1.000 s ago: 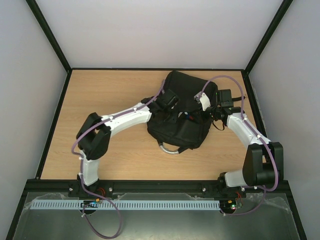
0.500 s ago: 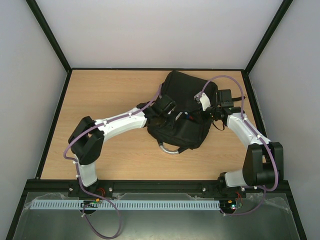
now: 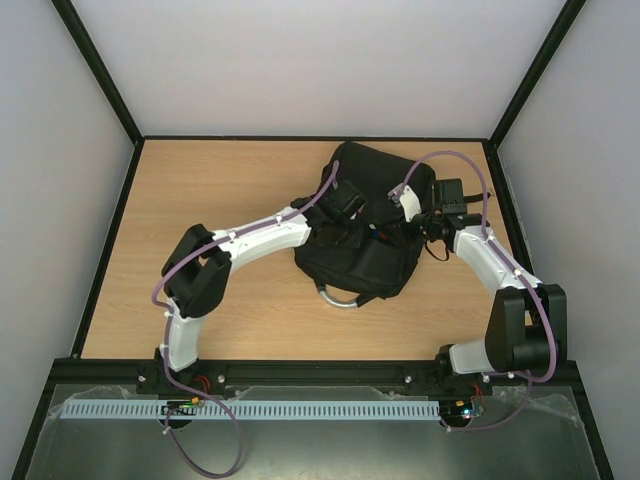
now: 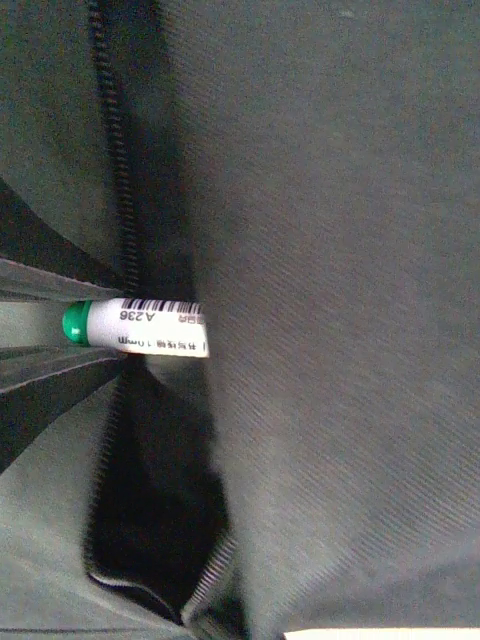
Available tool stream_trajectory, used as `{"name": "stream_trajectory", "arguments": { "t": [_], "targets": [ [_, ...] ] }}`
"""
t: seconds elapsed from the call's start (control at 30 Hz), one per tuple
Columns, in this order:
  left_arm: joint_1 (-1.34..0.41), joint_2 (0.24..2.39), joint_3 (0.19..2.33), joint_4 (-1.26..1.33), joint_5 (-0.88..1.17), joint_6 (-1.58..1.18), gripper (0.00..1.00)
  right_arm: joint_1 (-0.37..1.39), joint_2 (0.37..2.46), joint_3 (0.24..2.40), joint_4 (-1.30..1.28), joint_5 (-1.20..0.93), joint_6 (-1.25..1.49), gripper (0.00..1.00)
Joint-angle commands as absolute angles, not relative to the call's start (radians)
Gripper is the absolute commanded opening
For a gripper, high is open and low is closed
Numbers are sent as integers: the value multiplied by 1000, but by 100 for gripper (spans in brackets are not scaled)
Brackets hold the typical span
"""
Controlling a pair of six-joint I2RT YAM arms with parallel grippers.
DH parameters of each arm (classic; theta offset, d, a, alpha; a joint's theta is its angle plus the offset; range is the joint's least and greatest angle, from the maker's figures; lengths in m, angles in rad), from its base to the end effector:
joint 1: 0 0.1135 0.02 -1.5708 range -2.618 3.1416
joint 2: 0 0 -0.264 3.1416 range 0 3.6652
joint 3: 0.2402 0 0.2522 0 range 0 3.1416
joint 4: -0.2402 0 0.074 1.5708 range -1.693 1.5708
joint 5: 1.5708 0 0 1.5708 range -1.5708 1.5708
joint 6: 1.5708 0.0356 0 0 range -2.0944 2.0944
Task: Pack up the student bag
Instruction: Place the stationery in the student bag.
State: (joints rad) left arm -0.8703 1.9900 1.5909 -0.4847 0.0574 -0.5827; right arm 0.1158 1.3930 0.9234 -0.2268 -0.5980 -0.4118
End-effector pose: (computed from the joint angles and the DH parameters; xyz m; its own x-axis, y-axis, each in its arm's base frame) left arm 0.2859 -0.3423 0.2300 -0.8490 0.1547 -0.5052 0.3827 0.8394 -0.3860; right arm 0.2939 0.0544 0.2496 -0.3740 -0.3765 -0.8476 -0.7357 0.6769 0.0239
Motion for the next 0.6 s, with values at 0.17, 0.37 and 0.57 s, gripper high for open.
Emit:
{"name": "stream_trajectory", "arguments": {
  "t": [0.17, 0.37, 0.57],
  "targets": [
    [-865, 2098, 1751, -498, -40, -571, 2, 117, 1402, 945, -274, -648, -423, 1],
    [-861, 2130, 1779, -485, -85, -587, 3, 116, 1404, 946, -275, -648, -424, 1],
    [-861, 2113, 1753, -492, -75, -595, 27, 116, 1407, 945, -276, -649, -423, 1]
  ]
}}
